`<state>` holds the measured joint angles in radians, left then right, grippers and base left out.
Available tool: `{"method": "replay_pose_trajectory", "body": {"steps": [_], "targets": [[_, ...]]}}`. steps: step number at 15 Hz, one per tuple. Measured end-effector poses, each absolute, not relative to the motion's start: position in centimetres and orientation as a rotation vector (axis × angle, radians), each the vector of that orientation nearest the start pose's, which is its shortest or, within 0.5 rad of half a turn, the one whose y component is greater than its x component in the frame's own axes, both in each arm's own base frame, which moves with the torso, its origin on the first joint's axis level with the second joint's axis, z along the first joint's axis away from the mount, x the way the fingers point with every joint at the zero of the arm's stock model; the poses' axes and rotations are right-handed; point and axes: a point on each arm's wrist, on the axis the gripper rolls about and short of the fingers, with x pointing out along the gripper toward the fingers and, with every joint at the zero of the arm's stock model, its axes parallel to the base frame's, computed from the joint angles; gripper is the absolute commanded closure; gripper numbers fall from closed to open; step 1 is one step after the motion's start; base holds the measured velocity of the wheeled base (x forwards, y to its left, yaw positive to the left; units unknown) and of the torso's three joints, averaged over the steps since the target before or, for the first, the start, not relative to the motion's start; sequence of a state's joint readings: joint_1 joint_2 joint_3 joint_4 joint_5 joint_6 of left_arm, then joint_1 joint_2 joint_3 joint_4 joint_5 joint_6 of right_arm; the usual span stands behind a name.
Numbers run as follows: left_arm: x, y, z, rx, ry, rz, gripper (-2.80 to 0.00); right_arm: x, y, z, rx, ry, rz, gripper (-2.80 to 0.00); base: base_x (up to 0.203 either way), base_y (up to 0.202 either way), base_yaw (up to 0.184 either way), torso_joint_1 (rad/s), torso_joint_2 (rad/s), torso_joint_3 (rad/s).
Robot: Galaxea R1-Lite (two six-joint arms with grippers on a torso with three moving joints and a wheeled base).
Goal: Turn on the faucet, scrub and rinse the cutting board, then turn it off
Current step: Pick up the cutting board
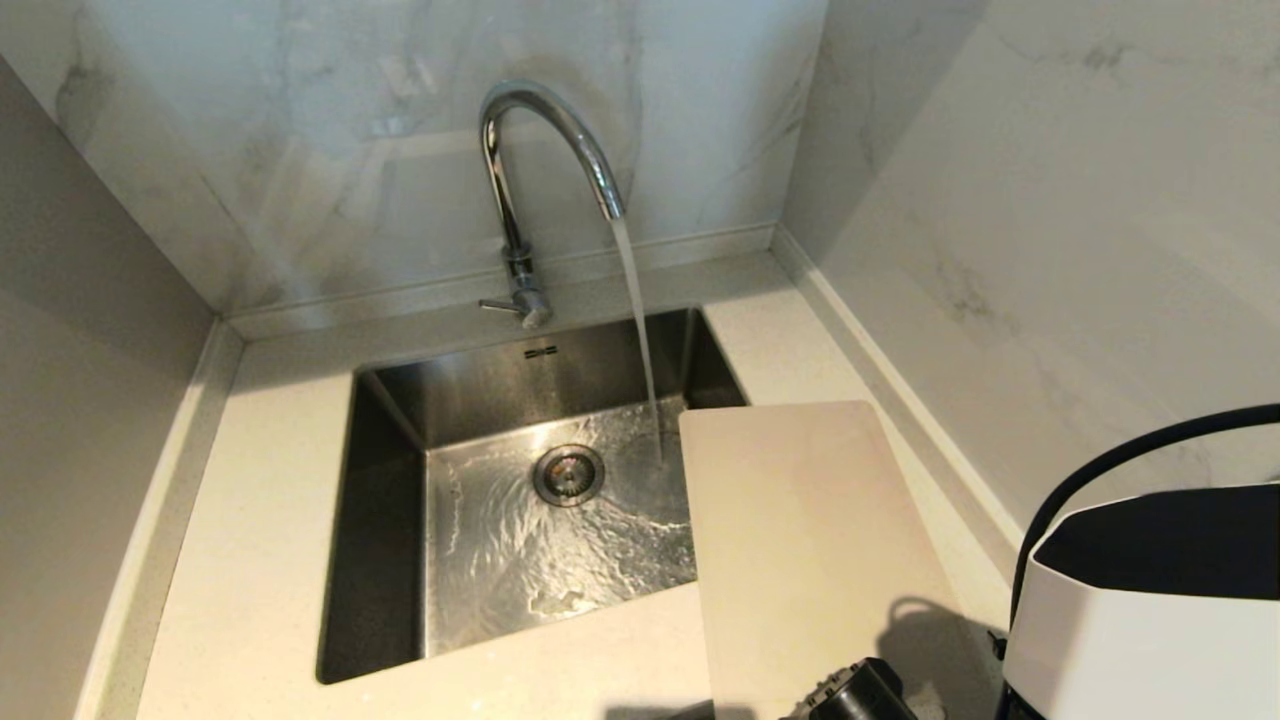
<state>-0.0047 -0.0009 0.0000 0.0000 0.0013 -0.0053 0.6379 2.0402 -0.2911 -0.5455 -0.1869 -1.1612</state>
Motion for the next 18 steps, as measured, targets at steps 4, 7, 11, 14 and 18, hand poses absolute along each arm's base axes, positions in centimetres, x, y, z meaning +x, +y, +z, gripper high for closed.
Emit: {"method": "replay_pose_trajectory", "body": {"steps": [4,7,11,14,18], "targets": [[-2.29,0.01,7.55,-0.006,-0.001,-0.004,0.00,17.67,12.62,-1.27,-1.495,0.782,1.038,-2.80,0.000,0.000,0.000,0.000,0.00,0.000],[-2.29,0.01,7.55,-0.005,-0.001,-0.003,0.00,17.69,12.63,-1.25,-1.494,0.781,1.037,-2.80,0.000,0.000,0.000,0.000,0.00,0.000],[-2.29,0.01,7.55,-0.005,-0.001,-0.003,0.00,17.72,12.62,-1.22,-1.495,0.780,1.034,0.00,0.000,0.000,0.000,0.000,0.00,0.000],[-2.29,0.01,7.55,-0.006,-0.001,-0.004,0.00,17.75,12.62,-1.16,-1.493,0.779,1.031,0.00,0.000,0.000,0.000,0.000,0.00,0.000],[-2.29,0.01,7.55,-0.006,-0.001,-0.004,0.00,17.86,12.72,-1.08,-1.490,0.772,1.030,0.00,0.000,0.000,0.000,0.000,0.00,0.000]]}}
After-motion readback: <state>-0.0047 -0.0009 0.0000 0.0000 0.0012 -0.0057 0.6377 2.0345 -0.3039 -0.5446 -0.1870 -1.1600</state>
